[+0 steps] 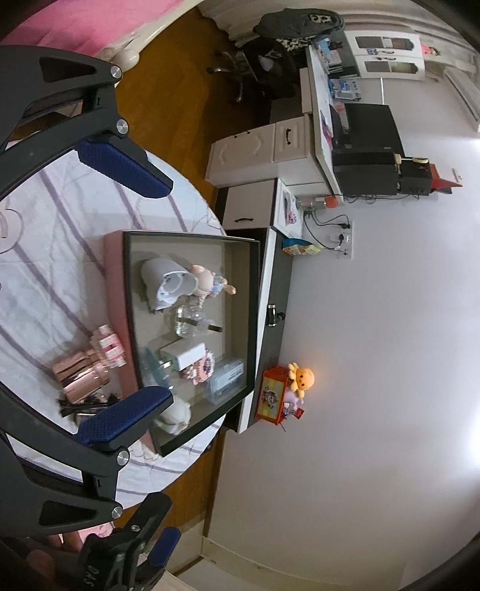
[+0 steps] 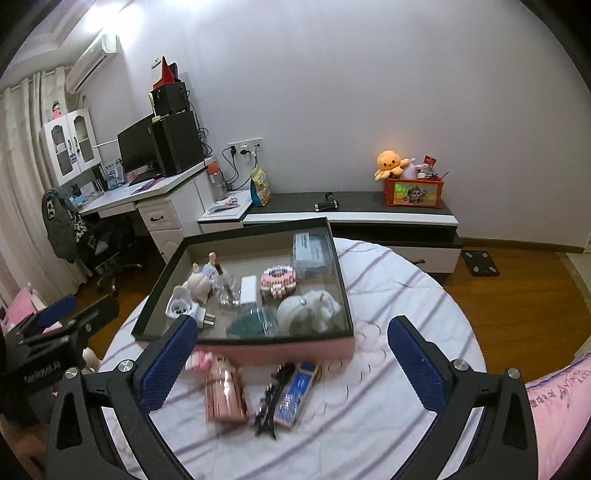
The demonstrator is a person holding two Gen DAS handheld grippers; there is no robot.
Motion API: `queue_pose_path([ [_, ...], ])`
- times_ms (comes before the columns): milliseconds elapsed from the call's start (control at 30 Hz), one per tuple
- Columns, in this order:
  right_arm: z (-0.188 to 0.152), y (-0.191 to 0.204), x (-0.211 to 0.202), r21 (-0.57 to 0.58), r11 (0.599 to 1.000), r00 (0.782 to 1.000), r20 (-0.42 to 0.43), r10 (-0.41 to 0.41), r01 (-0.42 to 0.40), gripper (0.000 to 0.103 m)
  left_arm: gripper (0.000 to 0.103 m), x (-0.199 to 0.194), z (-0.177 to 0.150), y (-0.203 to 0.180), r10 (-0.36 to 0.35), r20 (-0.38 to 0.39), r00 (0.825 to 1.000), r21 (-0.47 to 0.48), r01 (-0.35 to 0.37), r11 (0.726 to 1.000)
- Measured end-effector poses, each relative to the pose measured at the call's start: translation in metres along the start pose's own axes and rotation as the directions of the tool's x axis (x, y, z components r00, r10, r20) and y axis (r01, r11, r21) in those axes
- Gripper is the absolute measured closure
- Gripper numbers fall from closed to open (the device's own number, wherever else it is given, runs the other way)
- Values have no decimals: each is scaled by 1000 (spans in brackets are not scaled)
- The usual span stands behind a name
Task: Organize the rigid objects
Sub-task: 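Withdraw both tools from the pink box back over the bed, then lower the left tool toward the rose-gold can while the right tool approaches the blue tin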
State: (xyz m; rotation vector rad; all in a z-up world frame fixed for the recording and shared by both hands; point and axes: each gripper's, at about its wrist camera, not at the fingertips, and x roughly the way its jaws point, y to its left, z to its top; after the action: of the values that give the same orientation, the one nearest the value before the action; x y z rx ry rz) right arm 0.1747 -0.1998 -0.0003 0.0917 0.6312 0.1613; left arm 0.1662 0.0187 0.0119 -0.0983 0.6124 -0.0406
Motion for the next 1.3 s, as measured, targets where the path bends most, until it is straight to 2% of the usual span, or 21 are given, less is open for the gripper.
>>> queue_pose_path([
  [433, -32, 5, -25, -10, 1000, 1000, -14, -10, 10, 0, 0, -22, -36, 6, 2, -52, 999, -27, -3, 1000],
  [867, -37, 5, -39, -5, 1000, 1000, 10, -19, 19, 0, 0, -33, -43, 7, -2, -45, 999, -31, 0, 1000],
  [1300, -41, -3, -29, 7, 1000, 999, -27, -26, 26, 0, 0, -24, -48, 0, -14, -78, 997, -37, 11, 999],
])
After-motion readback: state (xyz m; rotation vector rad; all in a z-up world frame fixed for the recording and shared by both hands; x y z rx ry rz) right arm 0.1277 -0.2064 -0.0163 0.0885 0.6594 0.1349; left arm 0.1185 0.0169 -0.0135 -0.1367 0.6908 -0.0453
